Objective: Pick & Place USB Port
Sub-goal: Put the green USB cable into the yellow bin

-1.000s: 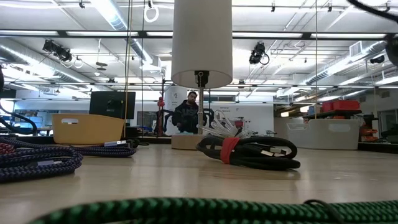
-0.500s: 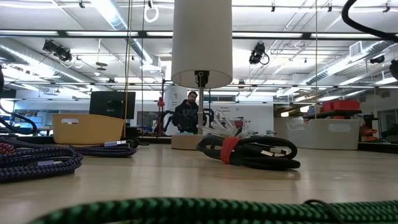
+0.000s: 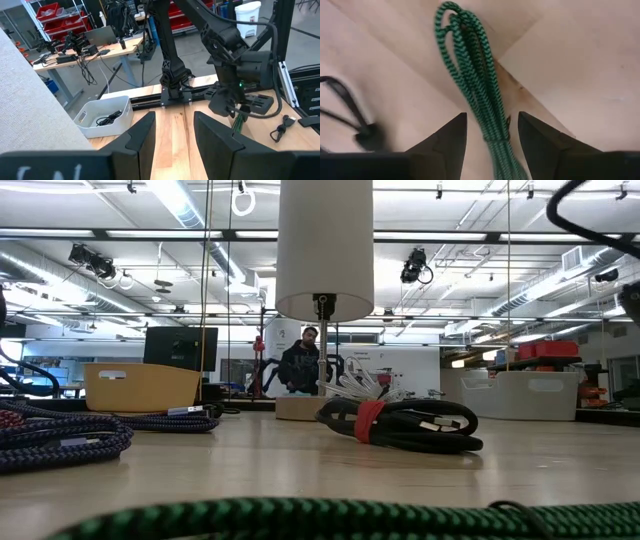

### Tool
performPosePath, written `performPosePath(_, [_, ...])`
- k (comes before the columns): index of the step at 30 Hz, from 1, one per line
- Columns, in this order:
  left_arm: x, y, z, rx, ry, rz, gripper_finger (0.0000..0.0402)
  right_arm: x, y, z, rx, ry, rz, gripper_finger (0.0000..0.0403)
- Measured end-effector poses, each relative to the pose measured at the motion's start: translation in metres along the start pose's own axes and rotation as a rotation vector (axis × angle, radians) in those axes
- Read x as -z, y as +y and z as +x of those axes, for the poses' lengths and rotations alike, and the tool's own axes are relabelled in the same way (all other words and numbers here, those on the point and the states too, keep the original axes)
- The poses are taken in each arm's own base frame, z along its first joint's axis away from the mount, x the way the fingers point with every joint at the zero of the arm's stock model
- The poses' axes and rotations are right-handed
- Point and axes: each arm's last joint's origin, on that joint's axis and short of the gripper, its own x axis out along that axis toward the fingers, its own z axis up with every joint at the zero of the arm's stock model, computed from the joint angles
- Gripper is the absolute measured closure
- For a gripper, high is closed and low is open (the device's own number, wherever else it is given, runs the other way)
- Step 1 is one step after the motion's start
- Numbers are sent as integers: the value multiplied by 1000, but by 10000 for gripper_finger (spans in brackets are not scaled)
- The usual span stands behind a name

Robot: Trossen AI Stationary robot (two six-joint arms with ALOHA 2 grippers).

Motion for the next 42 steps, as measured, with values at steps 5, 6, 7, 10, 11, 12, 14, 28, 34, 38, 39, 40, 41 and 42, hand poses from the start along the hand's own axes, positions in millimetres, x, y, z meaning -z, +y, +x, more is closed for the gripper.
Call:
performPosePath(5, [0,0,0,1,0,0,262,-1,3,15,37,31,-61,227])
performPosePath(6, [0,0,0,0,0,0,262,-2,4,17,45,31,-85,230])
performPosePath(7, [0,0,0,0,1,0,262,-2,4,19,52,28,-116,236])
performPosePath(10, [0,0,0,1,1,0,262,-2,2,21,77,18,-149,293])
performPosePath(11, [0,0,0,1,1,0,262,-2,1,20,86,18,-148,327])
performPosePath(12, [0,0,0,0,0,0,262,-2,0,19,87,19,-153,361])
performPosePath(14, [0,0,0,0,1,0,262,-2,0,16,72,18,-171,382])
performPosePath(28, [0,0,0,0,0,0,262,-30,45,-89,-183,-610,-419,394])
performPosePath(34, [0,0,0,1,0,0,262,-48,66,-153,-110,-1000,-535,394])
performPosePath(38, [0,0,0,0,-1,-1,262,-61,73,-181,-41,-1186,-551,394])
performPosePath(39, [0,0,0,0,-1,-1,262,-65,75,-187,-36,-1233,-555,394])
performPosePath(40, [0,0,0,0,-1,-1,262,-69,78,-192,-31,-1277,-563,394])
performPosePath(41, [0,0,0,0,-2,-1,262,-73,80,-197,-34,-1321,-574,394])
performPosePath(42, [0,0,0,0,-1,-1,262,-77,82,-202,-46,-1360,-585,394])
